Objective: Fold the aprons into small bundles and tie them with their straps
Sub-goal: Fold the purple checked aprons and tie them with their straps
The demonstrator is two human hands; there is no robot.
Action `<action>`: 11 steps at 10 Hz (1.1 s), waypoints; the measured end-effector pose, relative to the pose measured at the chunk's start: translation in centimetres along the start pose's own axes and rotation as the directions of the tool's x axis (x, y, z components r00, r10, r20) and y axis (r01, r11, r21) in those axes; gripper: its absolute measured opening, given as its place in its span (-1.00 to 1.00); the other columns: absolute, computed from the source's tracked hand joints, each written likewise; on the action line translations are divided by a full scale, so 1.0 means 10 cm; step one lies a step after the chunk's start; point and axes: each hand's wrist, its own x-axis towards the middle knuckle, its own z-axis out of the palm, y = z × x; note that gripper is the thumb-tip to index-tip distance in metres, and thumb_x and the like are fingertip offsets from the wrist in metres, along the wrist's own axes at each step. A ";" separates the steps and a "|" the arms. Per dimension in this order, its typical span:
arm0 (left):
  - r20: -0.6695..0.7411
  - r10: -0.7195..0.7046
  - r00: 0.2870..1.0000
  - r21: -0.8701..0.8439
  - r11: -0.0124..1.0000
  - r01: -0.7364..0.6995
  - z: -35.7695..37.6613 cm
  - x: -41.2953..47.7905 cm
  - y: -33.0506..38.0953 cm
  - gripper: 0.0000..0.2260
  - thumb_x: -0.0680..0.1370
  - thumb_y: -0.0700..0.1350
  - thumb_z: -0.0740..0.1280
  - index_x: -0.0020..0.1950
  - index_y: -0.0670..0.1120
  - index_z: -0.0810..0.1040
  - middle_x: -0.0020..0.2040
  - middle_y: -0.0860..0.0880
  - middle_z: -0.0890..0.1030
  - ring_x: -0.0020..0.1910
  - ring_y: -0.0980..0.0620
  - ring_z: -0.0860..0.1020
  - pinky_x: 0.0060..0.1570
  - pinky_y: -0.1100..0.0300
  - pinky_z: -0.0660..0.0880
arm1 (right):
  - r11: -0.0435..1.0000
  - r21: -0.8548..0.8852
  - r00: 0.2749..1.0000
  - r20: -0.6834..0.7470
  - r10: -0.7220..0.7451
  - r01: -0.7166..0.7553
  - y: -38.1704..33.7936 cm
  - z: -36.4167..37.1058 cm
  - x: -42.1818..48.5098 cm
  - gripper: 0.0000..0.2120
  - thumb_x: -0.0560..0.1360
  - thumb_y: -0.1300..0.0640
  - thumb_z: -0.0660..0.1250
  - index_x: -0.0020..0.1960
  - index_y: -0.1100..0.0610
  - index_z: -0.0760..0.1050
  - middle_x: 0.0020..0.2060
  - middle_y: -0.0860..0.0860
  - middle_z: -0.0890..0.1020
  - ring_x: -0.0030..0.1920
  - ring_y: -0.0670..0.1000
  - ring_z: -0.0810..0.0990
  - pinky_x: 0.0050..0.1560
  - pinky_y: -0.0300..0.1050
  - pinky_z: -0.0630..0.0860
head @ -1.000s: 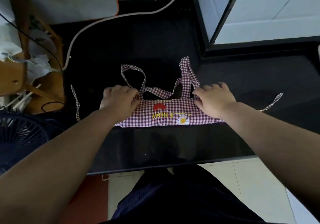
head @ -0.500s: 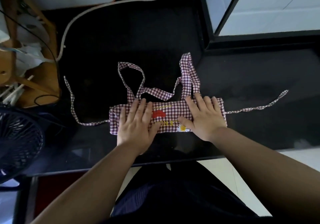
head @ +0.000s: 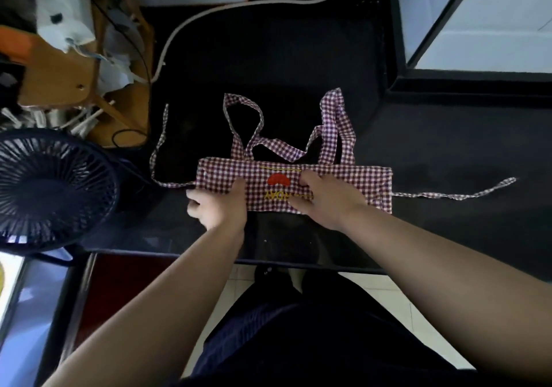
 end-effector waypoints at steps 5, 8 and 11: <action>-0.025 0.710 0.704 0.175 0.696 -0.696 0.09 -0.14 -0.05 -0.70 0.39 -0.38 0.37 0.11 -0.27 0.54 0.01 -0.16 0.45 -0.08 -0.10 0.45 -0.08 0.12 0.42 | 0.998 -0.057 1.000 -0.022 -0.020 0.019 0.03 -0.05 0.13 -0.49 0.53 -0.29 0.14 0.38 -0.06 0.21 0.20 0.04 0.49 0.13 0.11 0.52 -0.06 -0.04 0.43; 0.324 0.939 0.112 0.339 -0.005 -0.941 0.16 0.07 -0.37 -0.58 0.46 -0.20 0.18 0.29 -0.21 0.55 0.35 -0.13 0.39 0.23 -0.16 0.37 0.14 0.00 0.41 | 0.991 -0.119 0.995 -0.066 -0.074 0.065 0.07 -0.05 0.13 -0.41 0.54 -0.21 0.21 0.45 0.01 0.14 0.23 0.09 0.46 0.16 0.14 0.50 0.07 0.03 0.50; 0.734 0.572 0.365 0.510 -0.109 -0.853 0.08 0.02 -0.11 -0.28 0.54 0.33 -0.11 0.48 -0.03 -0.39 0.53 -0.01 -0.36 0.42 0.11 -0.42 0.45 0.13 -0.26 | 0.940 0.326 0.959 -0.283 -0.007 0.103 0.19 -0.04 0.00 -0.53 0.56 0.02 0.29 0.41 0.12 0.31 0.22 0.05 0.51 0.20 0.05 0.50 0.15 -0.09 0.43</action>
